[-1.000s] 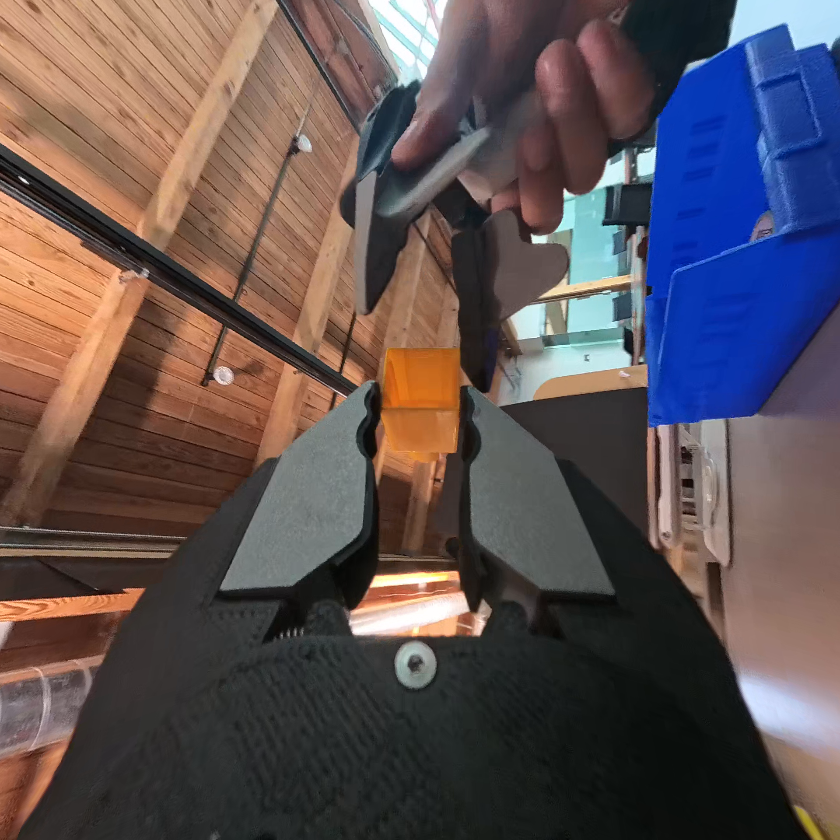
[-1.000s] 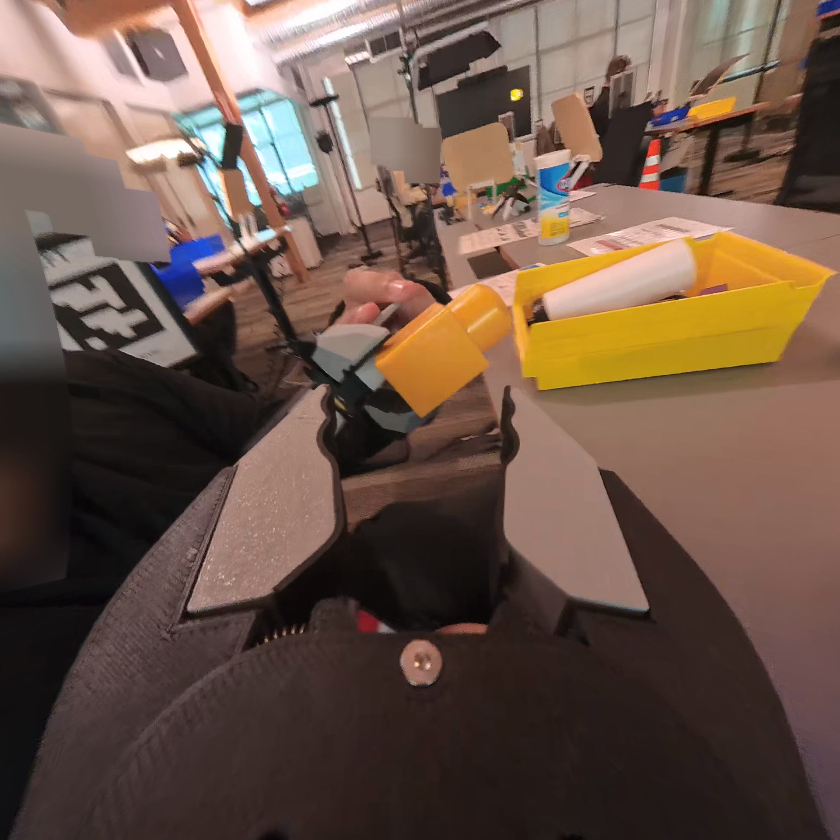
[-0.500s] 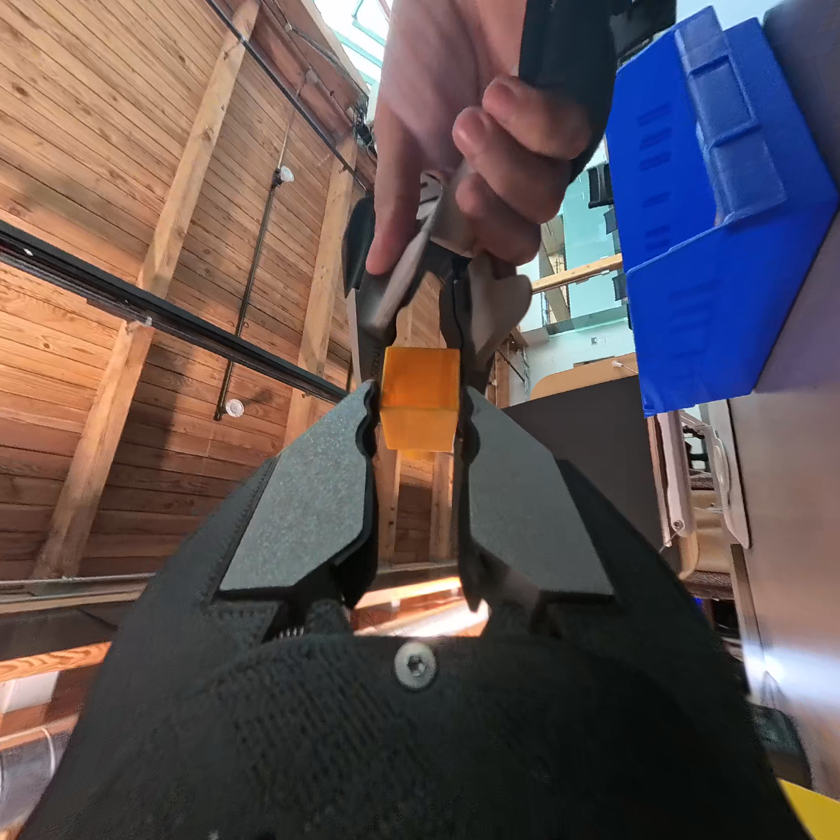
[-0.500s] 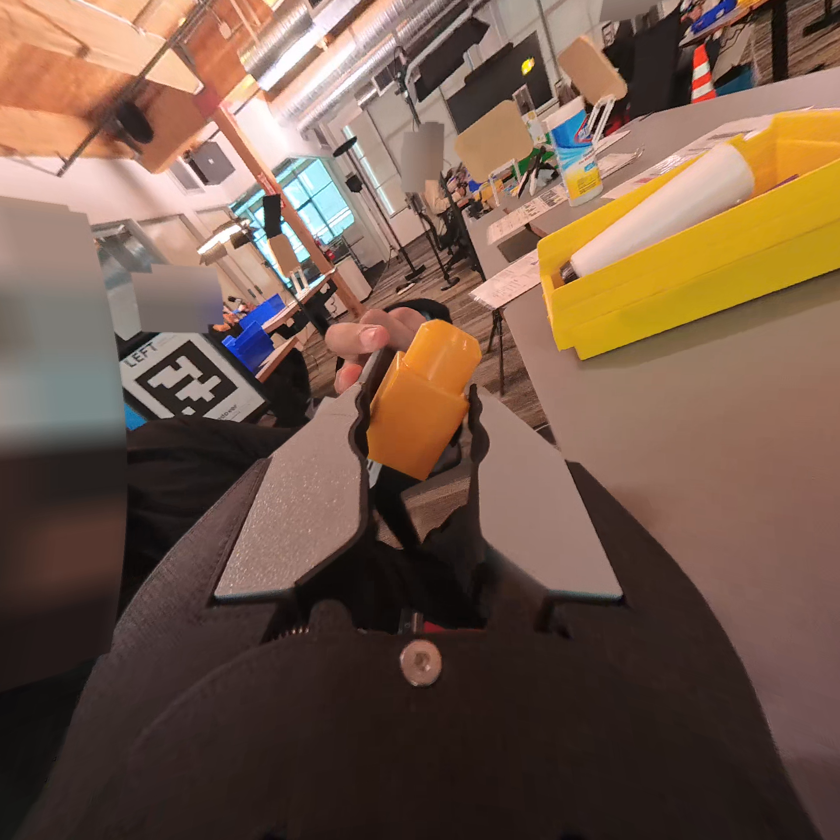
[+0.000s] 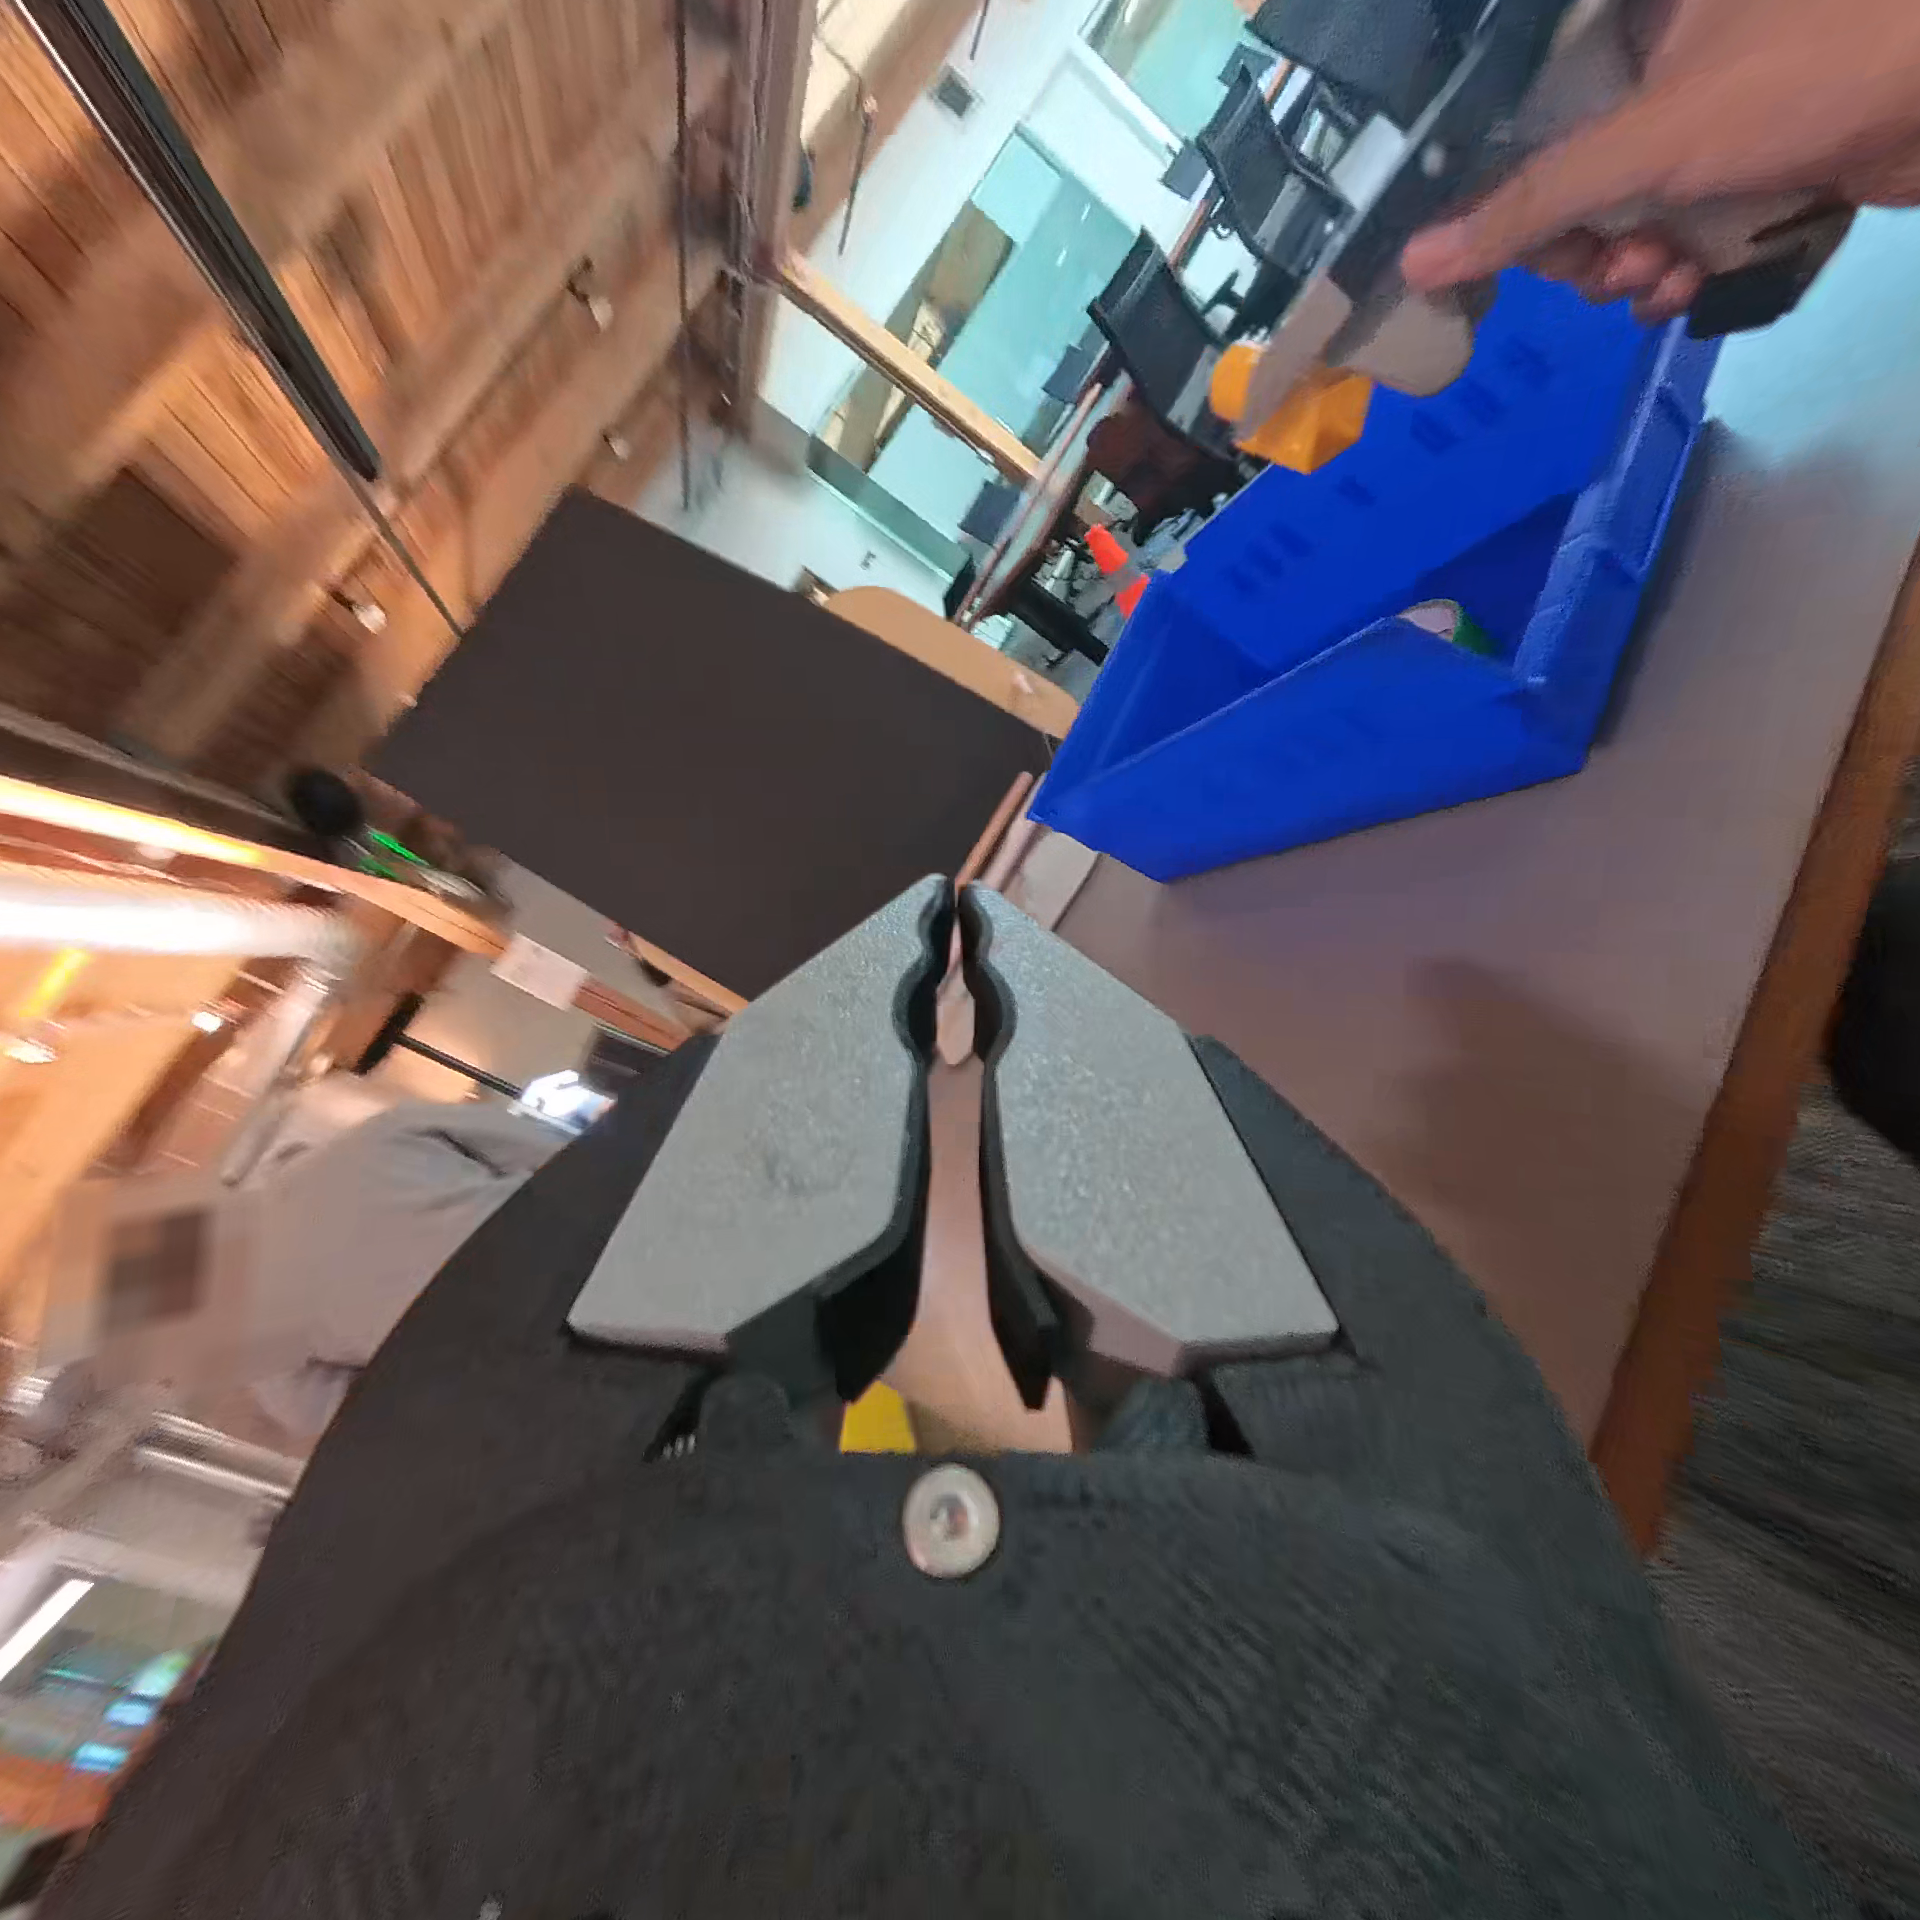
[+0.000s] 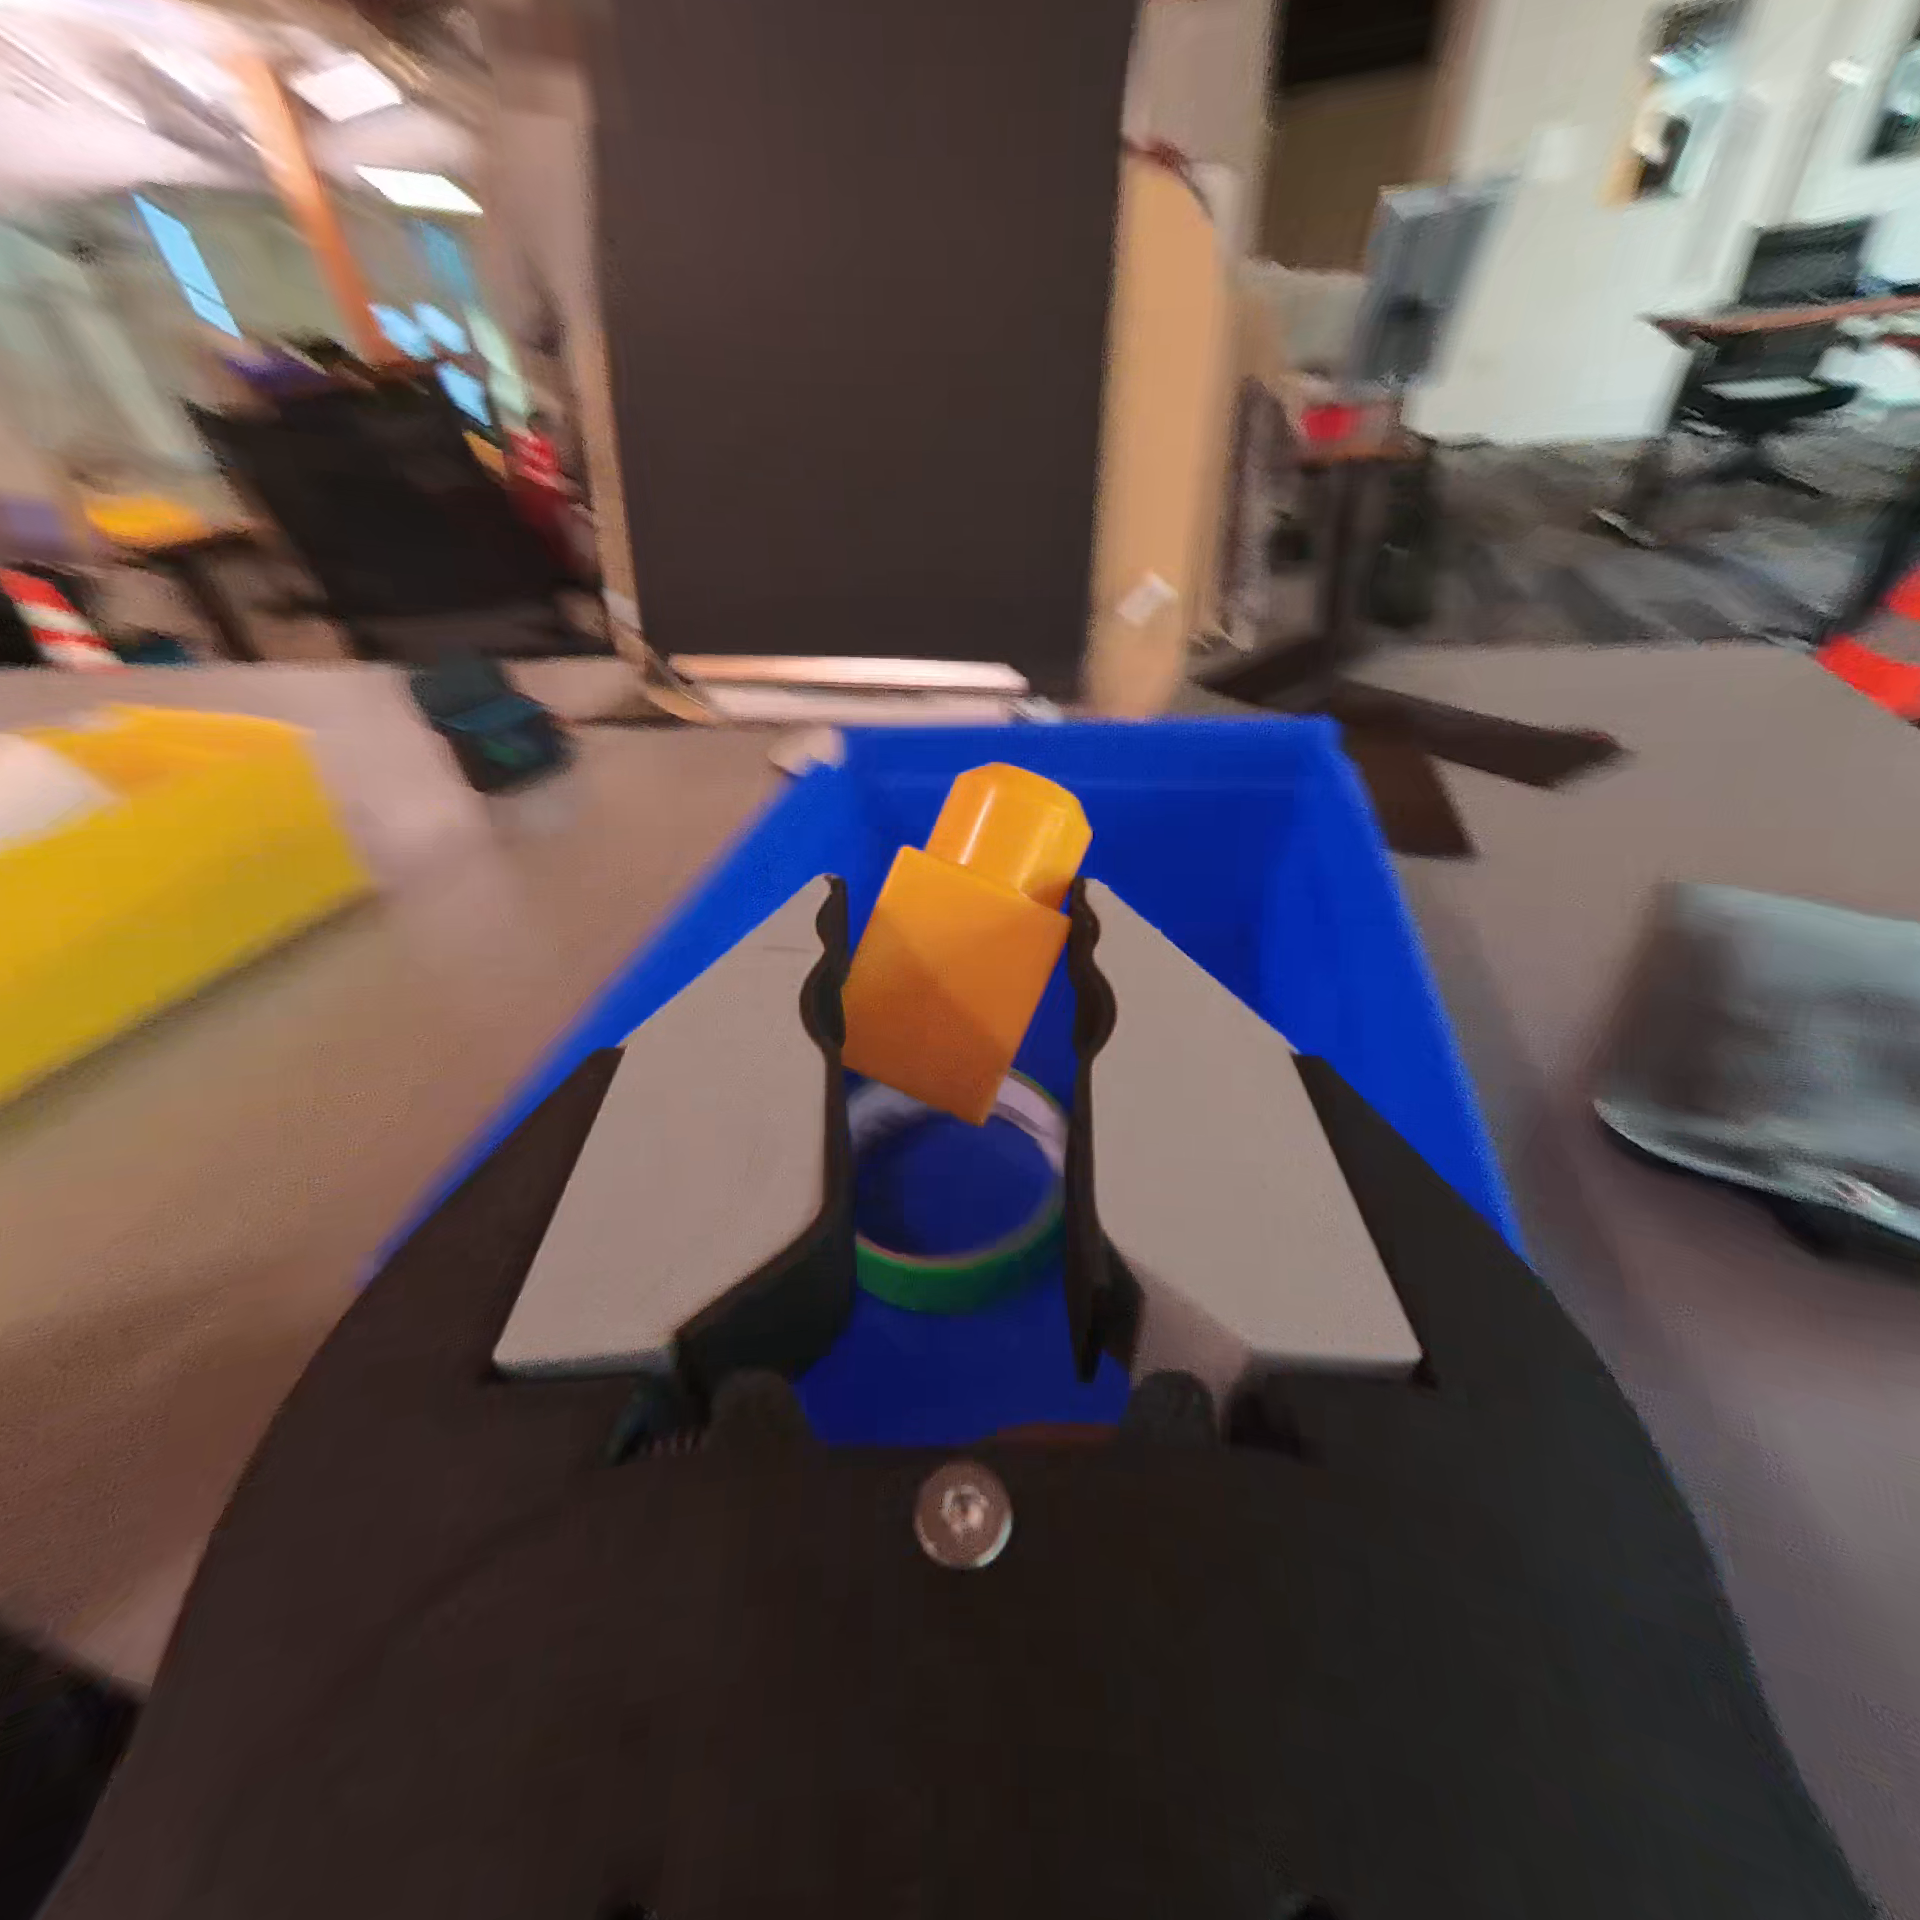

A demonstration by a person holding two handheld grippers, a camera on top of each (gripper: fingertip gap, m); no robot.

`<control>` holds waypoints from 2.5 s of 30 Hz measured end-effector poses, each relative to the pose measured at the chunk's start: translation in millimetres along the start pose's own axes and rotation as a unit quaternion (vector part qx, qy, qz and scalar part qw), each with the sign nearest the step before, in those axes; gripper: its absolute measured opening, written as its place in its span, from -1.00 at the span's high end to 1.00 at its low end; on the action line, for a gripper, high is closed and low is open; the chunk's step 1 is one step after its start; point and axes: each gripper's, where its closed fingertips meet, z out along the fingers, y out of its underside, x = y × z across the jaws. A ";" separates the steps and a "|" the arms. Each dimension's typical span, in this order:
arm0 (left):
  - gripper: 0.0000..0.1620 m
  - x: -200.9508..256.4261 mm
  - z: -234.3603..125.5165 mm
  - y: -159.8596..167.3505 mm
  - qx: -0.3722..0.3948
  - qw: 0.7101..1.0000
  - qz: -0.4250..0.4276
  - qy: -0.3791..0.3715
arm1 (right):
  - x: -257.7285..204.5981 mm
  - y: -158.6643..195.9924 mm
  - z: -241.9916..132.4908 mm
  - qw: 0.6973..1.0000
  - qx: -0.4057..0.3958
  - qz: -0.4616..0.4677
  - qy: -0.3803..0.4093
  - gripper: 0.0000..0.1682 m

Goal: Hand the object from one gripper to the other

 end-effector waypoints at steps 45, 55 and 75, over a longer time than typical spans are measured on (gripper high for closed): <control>0.41 -91.2 -18.5 296.3 -0.260 0.741 -0.615 -0.074 | -149.4 19.2 -17.2 0.963 -0.149 -0.083 -0.211 -0.01; 0.33 -55.6 -4.5 358.4 -0.457 0.692 -0.558 -0.025 | -156.6 -18.5 -46.6 0.966 -0.093 -0.089 -0.225 0.02; 0.52 -141.7 -4.3 172.3 -0.075 0.840 -0.537 -0.016 | -190.8 -8.1 -48.1 0.952 -0.099 -0.079 -0.279 0.10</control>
